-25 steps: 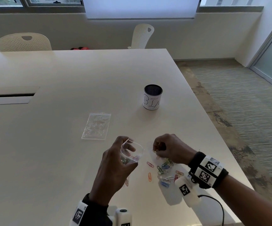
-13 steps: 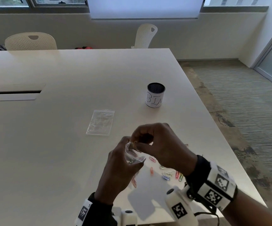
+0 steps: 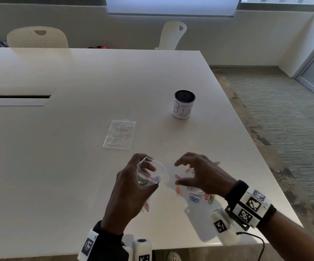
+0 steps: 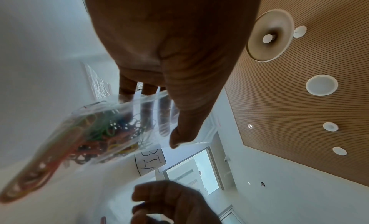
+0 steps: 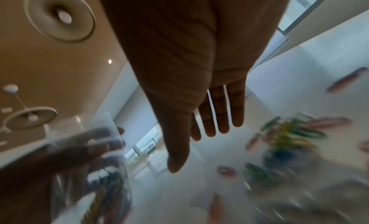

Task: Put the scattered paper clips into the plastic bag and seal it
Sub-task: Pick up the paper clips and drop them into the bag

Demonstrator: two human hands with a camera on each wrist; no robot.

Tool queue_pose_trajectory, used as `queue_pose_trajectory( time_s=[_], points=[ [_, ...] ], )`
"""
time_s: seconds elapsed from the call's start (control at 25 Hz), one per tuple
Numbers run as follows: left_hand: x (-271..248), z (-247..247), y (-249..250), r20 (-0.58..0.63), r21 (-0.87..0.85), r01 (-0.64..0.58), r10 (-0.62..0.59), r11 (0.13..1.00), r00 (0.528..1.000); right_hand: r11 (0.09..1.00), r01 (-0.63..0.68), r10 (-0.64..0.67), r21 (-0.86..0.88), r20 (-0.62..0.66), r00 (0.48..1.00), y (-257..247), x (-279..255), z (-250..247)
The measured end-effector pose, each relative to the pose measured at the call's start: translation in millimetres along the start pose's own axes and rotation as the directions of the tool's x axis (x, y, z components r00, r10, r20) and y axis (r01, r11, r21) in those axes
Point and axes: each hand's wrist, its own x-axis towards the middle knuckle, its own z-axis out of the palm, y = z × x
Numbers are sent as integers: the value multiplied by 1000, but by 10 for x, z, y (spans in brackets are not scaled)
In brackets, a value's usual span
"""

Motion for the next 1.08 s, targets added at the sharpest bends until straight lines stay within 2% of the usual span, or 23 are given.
queue_pose_trajectory(
  time_s=[0.12, 0.36, 0.52, 0.76, 0.96, 1.08],
  points=[
    [-28, -12, -30, 5, 15, 10, -10, 1000, 1000, 993, 82, -73, -84, 105, 992, 120, -12, 238],
    [-31, 30, -23, 29, 14, 15, -15, 1000, 999, 979, 191, -184, -77, 87, 979, 307, 25, 295],
    [-6, 52, -9, 35, 10, 16, -16, 1000, 999, 977, 151, -142, -149, 71, 987, 438, -62, 153],
    [40, 96, 5, 57, -4, 1, -1, 1000, 998, 952, 21, 10, -306, 100, 995, 460, -188, 38],
    [65, 151, 16, 72, -11, -8, 9, 1000, 997, 980, 50, -54, -191, -15, 998, 462, -120, 174],
    [62, 162, 10, 76, -3, -12, 13, 1000, 997, 978, 61, -68, -199, -29, 997, 416, -61, 203]
  ],
)
